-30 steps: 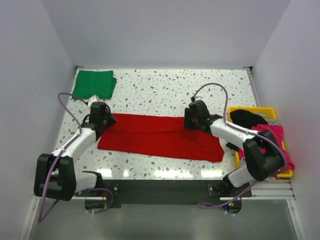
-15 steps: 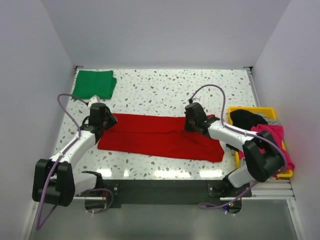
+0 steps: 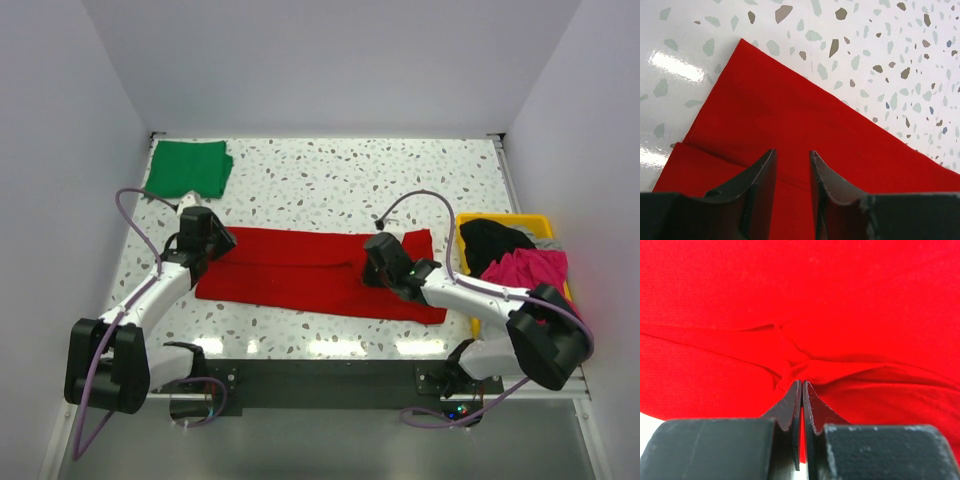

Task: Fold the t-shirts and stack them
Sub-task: Fold the tshirt

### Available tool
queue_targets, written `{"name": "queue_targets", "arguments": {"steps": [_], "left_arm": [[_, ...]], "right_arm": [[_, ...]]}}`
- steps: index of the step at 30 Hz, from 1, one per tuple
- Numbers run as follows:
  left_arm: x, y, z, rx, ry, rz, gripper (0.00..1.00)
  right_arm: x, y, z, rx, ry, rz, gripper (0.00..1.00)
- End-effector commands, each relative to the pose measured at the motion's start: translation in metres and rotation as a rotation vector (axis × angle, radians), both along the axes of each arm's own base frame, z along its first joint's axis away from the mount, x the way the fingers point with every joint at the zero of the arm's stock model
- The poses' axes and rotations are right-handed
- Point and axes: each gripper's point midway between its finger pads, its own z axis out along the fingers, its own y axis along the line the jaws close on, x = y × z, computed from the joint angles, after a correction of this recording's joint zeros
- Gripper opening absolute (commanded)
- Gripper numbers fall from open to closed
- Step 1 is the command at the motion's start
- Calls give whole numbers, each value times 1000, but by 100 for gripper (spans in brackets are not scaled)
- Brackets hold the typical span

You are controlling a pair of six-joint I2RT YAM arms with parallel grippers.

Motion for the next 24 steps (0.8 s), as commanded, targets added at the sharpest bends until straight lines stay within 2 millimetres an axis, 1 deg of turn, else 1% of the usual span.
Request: {"name": "queue_targets", "arguments": {"steps": [1,5,6,8,13,15,17,21,24], "left_arm": [[6,-5,12,1,-61,-34,36],[6,-5,11,-1,-64,-38,36],[4,-6,8,-4,-57,-40,36],[5,-6,9,-8,-63,-41,36],[4,-7,8,-7,-60,-44,36],[4,-7,7,-6,-60,-44,36],[4,-7,6,-6,-57,-46,36],[4,-7,6,-5,-57,-47,36],[5,-7,7,-5,-58,-49,36]], "right_arm": [[5,3,11,69,-77,-88,1],[1,9,6,84,-80,-86,4],[0,11,5,88,-83,-82,5],[-2,17,2,100,-83,-65,9],[-4,31,5,119,-87,-37,18],[-4,33,4,118,-81,-32,20],[-1,35,7,114,-85,-29,22],[0,38,7,113,-83,-21,22],[-1,39,12,106,-91,-12,22]]}}
